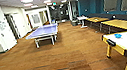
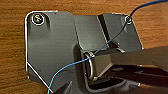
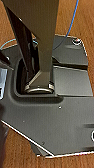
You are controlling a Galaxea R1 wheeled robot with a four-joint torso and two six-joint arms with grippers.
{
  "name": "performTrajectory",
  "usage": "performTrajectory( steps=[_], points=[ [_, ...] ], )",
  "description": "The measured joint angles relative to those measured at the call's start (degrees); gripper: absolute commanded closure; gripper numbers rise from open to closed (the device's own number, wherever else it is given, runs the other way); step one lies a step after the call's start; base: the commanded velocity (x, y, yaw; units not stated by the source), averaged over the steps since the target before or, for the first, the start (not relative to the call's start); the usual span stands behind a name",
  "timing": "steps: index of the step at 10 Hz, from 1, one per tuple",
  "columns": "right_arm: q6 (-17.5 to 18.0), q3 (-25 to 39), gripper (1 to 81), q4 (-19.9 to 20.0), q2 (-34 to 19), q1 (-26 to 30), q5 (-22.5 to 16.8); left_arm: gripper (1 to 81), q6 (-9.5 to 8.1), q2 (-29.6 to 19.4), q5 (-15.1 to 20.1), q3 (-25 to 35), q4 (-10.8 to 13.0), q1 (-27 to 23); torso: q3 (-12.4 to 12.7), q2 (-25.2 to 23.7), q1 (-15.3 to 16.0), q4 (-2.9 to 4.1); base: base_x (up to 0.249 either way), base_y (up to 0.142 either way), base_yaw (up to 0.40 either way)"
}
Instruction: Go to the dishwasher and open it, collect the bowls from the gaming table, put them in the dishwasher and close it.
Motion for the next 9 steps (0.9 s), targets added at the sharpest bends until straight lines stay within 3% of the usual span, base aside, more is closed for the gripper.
performTrajectory(
  steps=[9],
  points=[
    [0.0, -0.5, 1.0, 0.0, 0.5, 0.0, 0.0, 1.0, 0.05, 0.1, 0.8, 0.0, 0.1, 0.3, 0.0, 0.0, 0.0, 0.00, 0.000, 0.000, -0.400]
  ],
)
